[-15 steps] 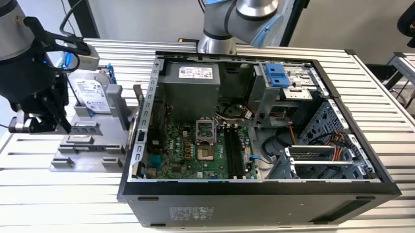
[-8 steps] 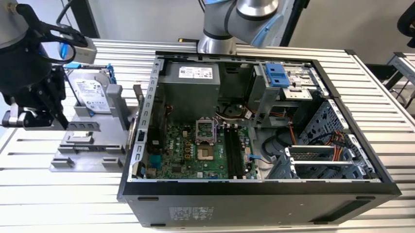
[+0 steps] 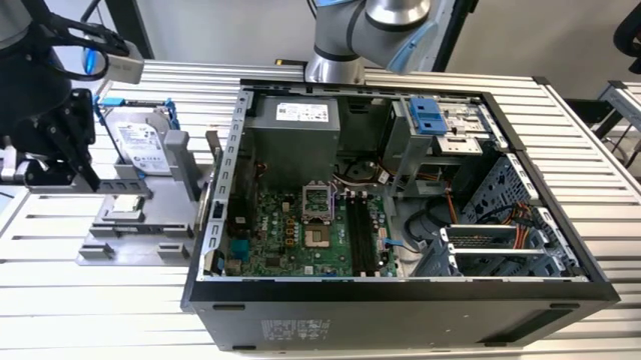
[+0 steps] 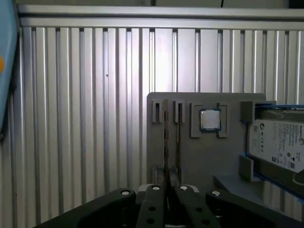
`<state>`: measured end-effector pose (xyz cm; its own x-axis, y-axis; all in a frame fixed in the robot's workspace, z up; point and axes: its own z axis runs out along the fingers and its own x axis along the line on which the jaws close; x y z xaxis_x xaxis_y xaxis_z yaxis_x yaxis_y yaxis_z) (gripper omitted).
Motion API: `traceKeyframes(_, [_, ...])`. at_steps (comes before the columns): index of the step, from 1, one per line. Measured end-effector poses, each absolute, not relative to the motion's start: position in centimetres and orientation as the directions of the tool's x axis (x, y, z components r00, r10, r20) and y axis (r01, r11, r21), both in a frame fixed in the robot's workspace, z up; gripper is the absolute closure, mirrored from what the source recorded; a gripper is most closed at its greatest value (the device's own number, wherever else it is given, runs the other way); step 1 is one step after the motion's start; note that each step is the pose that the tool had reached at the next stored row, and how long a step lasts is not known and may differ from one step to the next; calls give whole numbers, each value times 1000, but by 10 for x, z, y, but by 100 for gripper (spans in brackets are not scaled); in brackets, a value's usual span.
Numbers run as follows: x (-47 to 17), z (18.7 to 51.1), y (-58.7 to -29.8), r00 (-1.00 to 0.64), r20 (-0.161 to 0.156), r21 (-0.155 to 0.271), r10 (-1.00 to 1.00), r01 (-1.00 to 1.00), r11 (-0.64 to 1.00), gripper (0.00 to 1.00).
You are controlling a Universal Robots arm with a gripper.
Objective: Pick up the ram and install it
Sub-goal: 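Pick up the ram and move it above insertion slot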
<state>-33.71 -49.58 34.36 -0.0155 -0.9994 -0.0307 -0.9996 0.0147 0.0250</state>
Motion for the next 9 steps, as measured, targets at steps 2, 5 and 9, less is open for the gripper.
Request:
traceKeyframes(2, [-337, 348, -496, -15, -31, 25, -999, -1000, 15, 100])
traceKeyframes(5, [-337, 354, -496, -16, -31, 25, -999, -1000, 15, 100])
traceKeyframes(9, [-337, 362, -496, -16, -31, 25, -999, -1000, 15, 100])
